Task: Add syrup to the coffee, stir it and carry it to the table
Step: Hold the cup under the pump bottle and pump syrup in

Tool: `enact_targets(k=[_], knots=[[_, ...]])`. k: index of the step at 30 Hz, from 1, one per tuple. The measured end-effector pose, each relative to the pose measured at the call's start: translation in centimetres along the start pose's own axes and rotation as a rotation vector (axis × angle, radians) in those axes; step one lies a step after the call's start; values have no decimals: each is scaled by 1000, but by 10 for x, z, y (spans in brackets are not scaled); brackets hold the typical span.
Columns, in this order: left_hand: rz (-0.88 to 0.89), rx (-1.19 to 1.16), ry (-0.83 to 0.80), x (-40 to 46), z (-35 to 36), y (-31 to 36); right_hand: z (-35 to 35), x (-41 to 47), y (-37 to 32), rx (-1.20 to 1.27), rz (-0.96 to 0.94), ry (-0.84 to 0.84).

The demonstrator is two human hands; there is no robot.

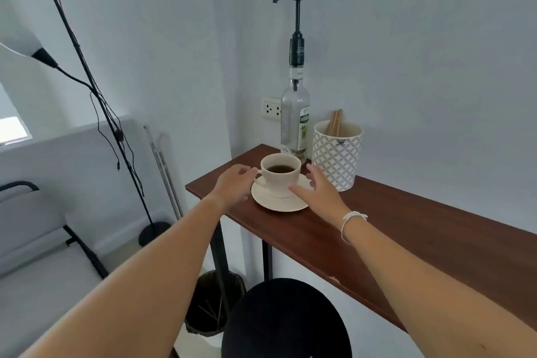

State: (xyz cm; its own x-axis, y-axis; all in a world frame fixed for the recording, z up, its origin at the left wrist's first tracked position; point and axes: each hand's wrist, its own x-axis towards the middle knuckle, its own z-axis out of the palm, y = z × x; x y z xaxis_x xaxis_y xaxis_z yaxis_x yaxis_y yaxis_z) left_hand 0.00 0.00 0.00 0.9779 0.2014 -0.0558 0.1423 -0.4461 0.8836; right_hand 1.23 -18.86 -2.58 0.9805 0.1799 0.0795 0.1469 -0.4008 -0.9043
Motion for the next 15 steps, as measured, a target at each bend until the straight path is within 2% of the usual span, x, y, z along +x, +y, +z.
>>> enact_targets(k=[2, 5, 10, 15], knots=[[-51, -32, 9, 7, 3, -1, 1, 8, 1, 48, 10, 16], [-110, -91, -63, 18, 5, -9, 8, 15, 2, 97, 36, 2], [-152, -209, -176, 30, 6, -11, 18, 23, 4, 140, 4, 52], [-129, -205, -293, 41, 2, -9, 26, 27, 2, 219, 28, 93]])
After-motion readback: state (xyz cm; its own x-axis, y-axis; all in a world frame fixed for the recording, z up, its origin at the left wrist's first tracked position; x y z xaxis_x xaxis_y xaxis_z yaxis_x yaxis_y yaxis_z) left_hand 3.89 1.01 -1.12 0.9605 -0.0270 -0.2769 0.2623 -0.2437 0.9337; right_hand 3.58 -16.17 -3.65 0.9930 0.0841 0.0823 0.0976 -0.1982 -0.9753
